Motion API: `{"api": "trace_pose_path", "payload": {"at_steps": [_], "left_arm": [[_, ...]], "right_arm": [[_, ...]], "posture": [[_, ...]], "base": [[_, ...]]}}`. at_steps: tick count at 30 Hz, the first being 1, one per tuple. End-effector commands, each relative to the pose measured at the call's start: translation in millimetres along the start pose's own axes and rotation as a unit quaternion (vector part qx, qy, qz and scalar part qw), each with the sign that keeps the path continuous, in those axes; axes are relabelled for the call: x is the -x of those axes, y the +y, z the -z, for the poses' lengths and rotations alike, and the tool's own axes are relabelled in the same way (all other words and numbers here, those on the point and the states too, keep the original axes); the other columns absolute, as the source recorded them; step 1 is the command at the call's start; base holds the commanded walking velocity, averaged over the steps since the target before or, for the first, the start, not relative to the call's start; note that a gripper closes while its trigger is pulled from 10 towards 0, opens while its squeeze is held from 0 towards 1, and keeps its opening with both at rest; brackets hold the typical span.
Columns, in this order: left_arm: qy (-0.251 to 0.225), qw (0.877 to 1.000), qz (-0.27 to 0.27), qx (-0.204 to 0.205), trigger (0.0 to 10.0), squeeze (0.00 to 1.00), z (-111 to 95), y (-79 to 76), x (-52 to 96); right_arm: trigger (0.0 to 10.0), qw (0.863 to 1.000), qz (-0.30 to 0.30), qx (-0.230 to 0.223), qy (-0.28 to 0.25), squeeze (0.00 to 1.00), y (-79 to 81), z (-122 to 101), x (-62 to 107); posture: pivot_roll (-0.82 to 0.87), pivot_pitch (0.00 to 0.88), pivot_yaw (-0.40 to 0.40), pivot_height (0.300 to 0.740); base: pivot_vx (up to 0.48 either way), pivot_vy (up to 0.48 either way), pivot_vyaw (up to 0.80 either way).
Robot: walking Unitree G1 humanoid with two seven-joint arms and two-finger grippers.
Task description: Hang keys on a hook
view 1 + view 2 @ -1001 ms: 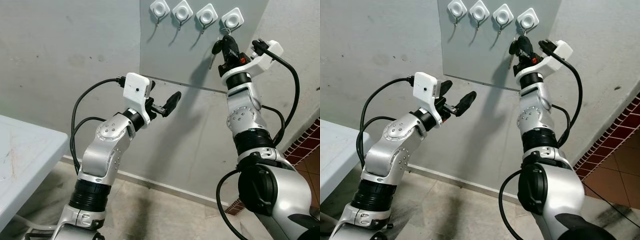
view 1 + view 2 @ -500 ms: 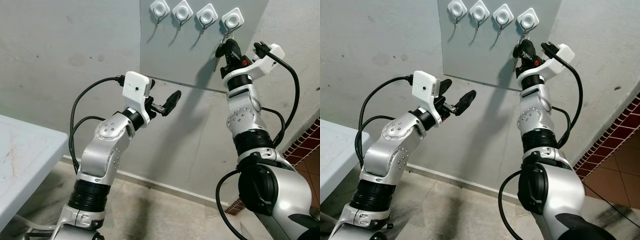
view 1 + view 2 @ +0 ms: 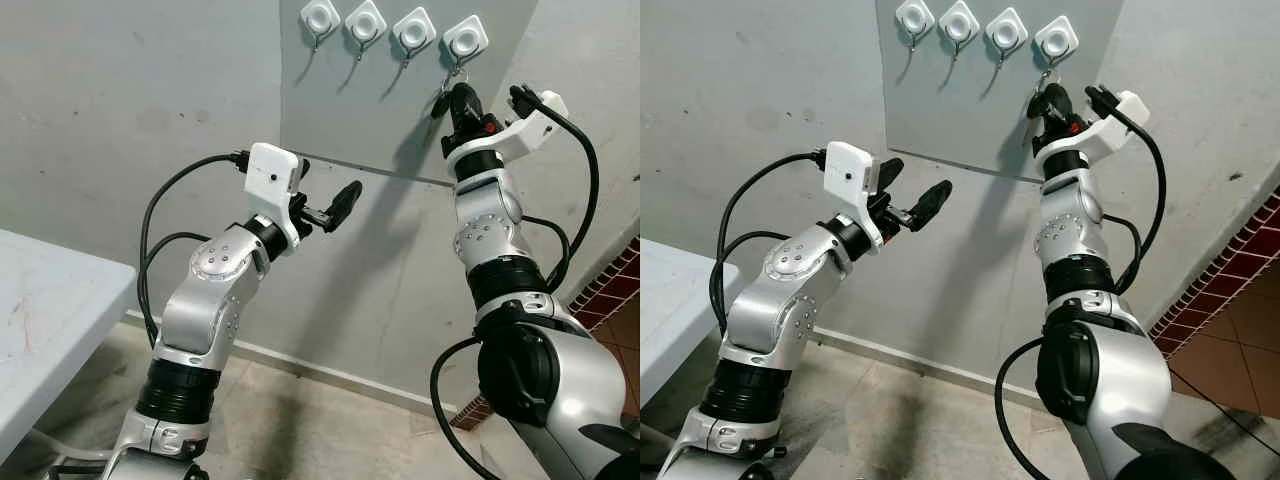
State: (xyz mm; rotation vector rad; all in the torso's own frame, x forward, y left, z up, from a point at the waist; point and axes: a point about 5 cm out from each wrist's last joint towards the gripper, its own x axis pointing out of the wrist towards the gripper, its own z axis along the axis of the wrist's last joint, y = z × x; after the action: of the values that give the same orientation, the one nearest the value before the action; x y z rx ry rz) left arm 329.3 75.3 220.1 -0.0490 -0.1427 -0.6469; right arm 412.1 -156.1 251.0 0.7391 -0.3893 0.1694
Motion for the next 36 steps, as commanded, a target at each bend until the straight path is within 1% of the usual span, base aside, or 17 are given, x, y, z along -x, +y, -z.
{"api": "trace_pose_path", "payload": {"at_steps": [1, 7, 11, 14, 17, 20, 24, 25, 26, 28, 30, 31, 32, 33, 34, 35, 36], "left_arm": [[-0.007, 1.0, 0.001, -0.002, 10.0, 0.0, -6.1, -0.1, 0.0], [-0.007, 1.0, -0.008, 0.002, 10.0, 0.0, -4.1, 1.9, 0.1], [0.002, 0.999, -0.023, 0.029, 10.0, 0.0, 6.3, 3.6, 1.9], [0.034, 0.997, -0.055, 0.045, 10.0, 0.0, 32.9, 6.3, 8.8], [0.048, 0.994, -0.084, 0.056, 10.0, 0.0, 48.3, 8.1, 14.1], [0.065, 0.99, -0.117, 0.033, 10.0, 0.0, 67.5, 9.9, 22.8], [0.101, 0.983, -0.145, 0.044, 10.0, 0.0, 94.3, 11.8, 34.9], [0.128, 0.978, -0.161, 0.021, 10.0, 0.0, 117.8, 14.3, 47.9], [0.128, 0.978, -0.161, 0.021, 10.0, 0.0, 117.8, 14.3, 47.9], [0.136, 0.974, -0.178, -0.03, 10.0, 0.0, 137.3, 16.3, 63.0], [0.136, 0.974, -0.178, -0.03, 10.0, 0.0, 137.3, 16.3, 63.0], [0.154, 0.971, -0.176, -0.05, 10.0, 0.0, 147.3, 15.9, 68.6], [0.186, 0.967, -0.174, -0.011, 10.0, 0.0, 165.9, 15.6, 79.8], [0.186, 0.967, -0.174, -0.011, 10.0, 0.0, 165.9, 15.6, 79.8], [0.221, 0.957, -0.186, 0.016, 10.0, 0.0, 183.8, 15.9, 91.8], [0.261, 0.941, -0.208, 0.061, 10.0, 0.0, 203.7, 15.8, 108.3], [0.261, 0.941, -0.208, 0.061, 10.0, 0.0, 203.7, 15.8, 108.3]], "right_arm": [[10.0, 1.0, 0.001, -0.011, 0.001, 1.0, 0.5, 0.0, -1.1], [10.0, 1.0, -0.008, 0.0, 0.001, 1.0, 0.0, 3.7, 2.6], [10.0, 0.998, -0.016, 0.05, 0.017, 1.0, -5.1, 15.1, 12.9], [10.0, 0.996, -0.014, 0.082, 0.041, 1.0, -16.7, 31.9, 30.6], [10.0, 0.993, -0.009, 0.102, 0.055, 1.0, -23.8, 40.3, 41.2], [10.0, 0.99, -0.002, 0.122, 0.075, 1.0, -32.9, 51.4, 56.0], [10.0, 0.985, 0.015, 0.138, 0.104, 1.0, -47.8, 65.2, 77.1], [10.0, 0.973, 0.031, 0.174, 0.145, 1.0, -65.5, 80.6, 102.8], [10.0, 0.973, 0.031, 0.174, 0.145, 1.0, -65.5, 80.6, 102.8], [10.0, 0.952, 0.039, 0.229, 0.198, 1.0, -83.1, 96.0, 132.2], [10.0, 0.952, 0.039, 0.229, 0.198, 1.0, -83.1, 96.0, 132.2], [10.0, 0.942, 0.036, 0.252, 0.22, 1.0, -89.4, 101.7, 144.7], [10.0, 0.926, 0.037, 0.275, 0.256, 1.0, -98.9, 109.9, 164.1], [10.0, 0.926, 0.037, 0.275, 0.256, 1.0, -98.9, 109.9, 164.1], [10.0, 0.908, 0.044, 0.294, 0.297, 1.0, -108.9, 117.7, 185.5], [10.0, 0.886, 0.066, 0.306, 0.342, 1.0, -121.3, 124.5, 210.9], [10.0, 0.886, 0.066, 0.306, 0.342, 1.0, -121.3, 124.5, 210.9]], "posture": [[0.03, 0.0, -0.032, 0.715], [0.03, 0.0, -0.032, 0.715], [0.03, 0.0, -0.037, 0.715], [0.03, 0.0, -0.039, 0.715], [0.03, 0.0, -0.039, 0.715], [0.03, 0.0, -0.037, 0.715], [0.03, 0.0, -0.037, 0.715], [0.03, 0.0, -0.035, 0.715], [0.03, 0.0, -0.035, 0.715], [0.03, 0.0, -0.037, 0.715], [0.03, 0.0, -0.037, 0.715], [0.03, 0.0, -0.037, 0.715], [0.02, 0.0, -0.036, 0.715], [0.02, 0.0, -0.036, 0.715], [0.02, 0.0, -0.034, 0.715], [0.01, 0.0, -0.031, 0.715], [0.01, 0.0, -0.031, 0.715]], "base": [[0.0, 0.0, 0.0], [0.0, 0.0, 0.0], [0.0, 0.0, 0.0], [0.0, 0.0, 0.0], [0.0, 0.0, 0.0], [0.0, 0.0, 0.0], [0.0, 0.0, 0.0], [0.0, 0.0, 0.0], [0.0, 0.0, 0.0], [0.0, 0.0, 0.0], [0.0, 0.0, 0.0], [0.0, 0.0, 0.0], [0.0, 0.0, 0.0], [0.0, 0.0, 0.0], [0.0, 0.0, 0.0], [0.0, 0.0, 0.0], [0.0, 0.0, 0.0]]}}
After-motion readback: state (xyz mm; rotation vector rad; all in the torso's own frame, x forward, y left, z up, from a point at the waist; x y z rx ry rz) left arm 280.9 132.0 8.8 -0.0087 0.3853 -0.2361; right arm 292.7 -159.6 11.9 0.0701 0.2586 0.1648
